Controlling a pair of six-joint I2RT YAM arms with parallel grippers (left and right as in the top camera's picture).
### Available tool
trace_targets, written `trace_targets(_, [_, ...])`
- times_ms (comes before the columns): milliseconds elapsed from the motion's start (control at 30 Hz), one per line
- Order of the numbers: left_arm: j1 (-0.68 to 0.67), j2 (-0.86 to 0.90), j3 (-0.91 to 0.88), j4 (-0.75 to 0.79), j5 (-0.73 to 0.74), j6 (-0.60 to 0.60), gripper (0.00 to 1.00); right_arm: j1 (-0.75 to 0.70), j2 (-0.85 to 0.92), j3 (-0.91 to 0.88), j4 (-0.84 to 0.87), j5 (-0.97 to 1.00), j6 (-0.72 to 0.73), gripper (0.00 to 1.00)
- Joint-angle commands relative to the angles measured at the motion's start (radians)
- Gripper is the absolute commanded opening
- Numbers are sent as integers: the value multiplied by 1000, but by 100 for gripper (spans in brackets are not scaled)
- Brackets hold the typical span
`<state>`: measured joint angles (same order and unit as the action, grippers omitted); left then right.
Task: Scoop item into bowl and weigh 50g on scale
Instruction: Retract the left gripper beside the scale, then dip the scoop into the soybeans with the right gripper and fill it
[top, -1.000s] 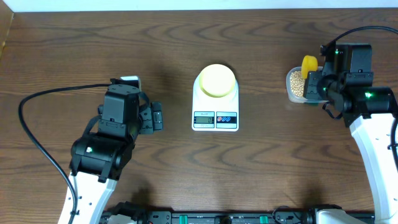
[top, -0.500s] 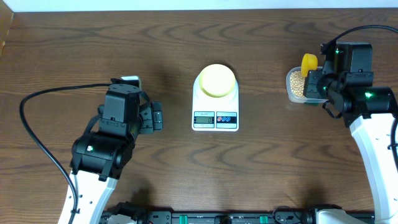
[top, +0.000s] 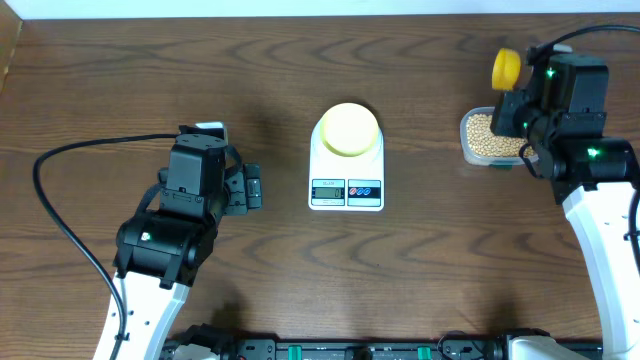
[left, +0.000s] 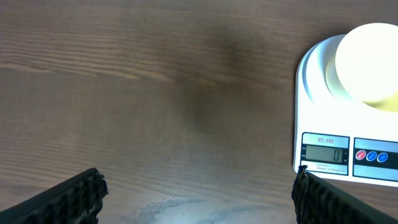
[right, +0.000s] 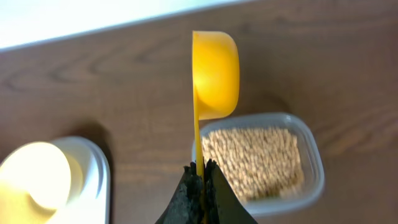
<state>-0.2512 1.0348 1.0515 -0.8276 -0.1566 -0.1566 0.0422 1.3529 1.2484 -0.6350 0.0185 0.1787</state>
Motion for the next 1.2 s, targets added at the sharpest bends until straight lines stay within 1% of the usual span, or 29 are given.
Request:
trace_targets(0, [4, 3, 1, 0, -13, 3, 98, -5, -5, 19, -67, 13, 10, 1])
trace_targets(100, [4, 3, 1, 0, -13, 3, 97, -5, -5, 19, -102, 57, 7, 1])
trace_targets(233, [4, 3, 1, 0, -13, 3, 98, -19, -5, 19, -114, 202, 6, 1])
trace_targets(300, [4, 3, 1, 3, -11, 2, 98, -50, -5, 18, -117, 181, 2, 1])
trace_targets(433, [4, 3, 1, 11, -11, 2, 98, -118, -4, 15, -117, 43, -56, 1])
trace_targets(500, [4, 3, 1, 44, 0, 2, 98, -153, -3, 13, -117, 9, -63, 1])
trace_targets(600, [4, 2, 2, 63, 153, 5, 98, -188, 8, 13, -118, -92, -125, 1])
trace_targets(633, [4, 3, 1, 74, 222, 33, 98, -194, 15, 13, -119, -123, -138, 1])
trace_targets(667, [4, 10, 1, 85, 339, 101, 98, -198, 25, 13, -121, -142, -139, 1])
trace_targets(700, [3, 16, 1, 90, 425, 147, 98, -198, 31, 13, -122, -142, -139, 1])
trace_targets(767, [3, 37, 1, 97, 555, 179, 98, -198, 44, 13, -121, -142, -139, 1])
trace_targets(800, [3, 50, 1, 97, 589, 179, 98, -198, 51, 13, -120, -142, -139, 1])
trace_targets(867, [3, 80, 1, 96, 625, 179, 98, -198, 64, 13, -117, -142, -139, 1])
trace_targets(967, [3, 149, 1, 105, 628, 179, 98, -198, 87, 13, -121, -142, -140, 1])
trace_targets(1167, [4, 164, 1, 139, 621, 180, 98, -198, 92, 13, -137, -140, -159, 1])
